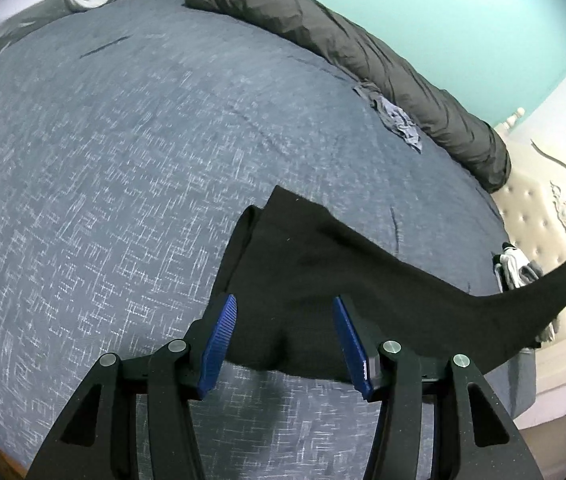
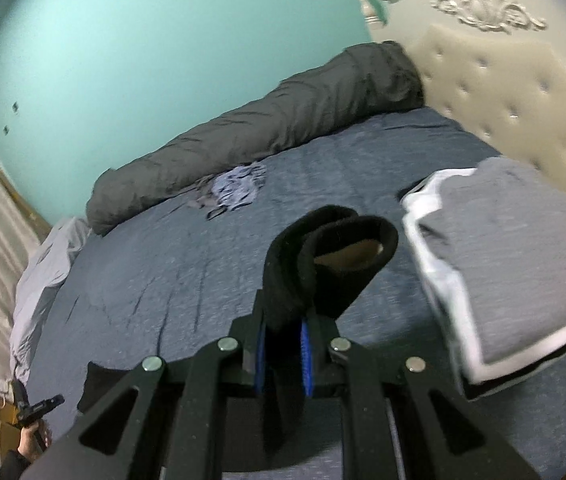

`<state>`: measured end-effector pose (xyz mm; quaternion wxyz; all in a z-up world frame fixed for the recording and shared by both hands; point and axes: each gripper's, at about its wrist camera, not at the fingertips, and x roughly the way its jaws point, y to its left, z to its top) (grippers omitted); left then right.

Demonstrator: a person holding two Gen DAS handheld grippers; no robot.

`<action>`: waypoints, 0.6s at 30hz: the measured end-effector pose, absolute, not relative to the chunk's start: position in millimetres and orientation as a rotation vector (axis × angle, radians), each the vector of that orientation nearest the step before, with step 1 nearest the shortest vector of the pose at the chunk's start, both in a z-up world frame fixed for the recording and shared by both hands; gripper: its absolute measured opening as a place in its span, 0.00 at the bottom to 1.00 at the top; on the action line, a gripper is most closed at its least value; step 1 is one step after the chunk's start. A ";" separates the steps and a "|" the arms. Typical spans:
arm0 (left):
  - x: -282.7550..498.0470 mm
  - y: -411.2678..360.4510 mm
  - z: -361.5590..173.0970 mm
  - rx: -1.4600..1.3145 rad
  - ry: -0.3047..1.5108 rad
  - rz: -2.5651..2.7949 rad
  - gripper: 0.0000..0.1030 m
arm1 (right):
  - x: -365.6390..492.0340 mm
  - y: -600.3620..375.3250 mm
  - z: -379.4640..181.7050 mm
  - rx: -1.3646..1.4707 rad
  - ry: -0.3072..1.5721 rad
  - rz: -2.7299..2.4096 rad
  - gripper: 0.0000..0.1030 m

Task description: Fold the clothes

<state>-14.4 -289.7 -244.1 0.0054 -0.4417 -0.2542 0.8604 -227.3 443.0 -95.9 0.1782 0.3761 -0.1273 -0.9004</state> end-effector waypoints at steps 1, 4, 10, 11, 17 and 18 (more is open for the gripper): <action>-14.6 -289.4 -242.8 -1.380 -0.795 2.694 0.53 | -225.5 433.9 -95.2 1.058 -0.355 -2.530 0.13; -15.7 -288.7 -239.0 -1.374 -0.789 2.694 0.53 | -220.6 406.7 -94.4 1.046 -0.333 -2.484 0.13; -17.9 -288.3 -229.0 -1.360 -0.770 2.701 0.53 | -211.2 350.0 -95.8 1.033 -0.281 -2.395 0.13; -18.3 -288.4 -227.2 -1.356 -0.767 2.701 0.53 | -208.9 338.5 -96.0 1.031 -0.267 -2.379 0.13; -20.9 -289.6 -221.3 -1.349 -0.766 2.695 0.53 | -200.9 267.1 -104.1 1.040 -0.219 -2.285 0.13; -21.0 -289.4 -221.1 -1.350 -0.761 2.697 0.53 | -199.4 254.5 -106.5 1.045 -0.211 -2.267 0.13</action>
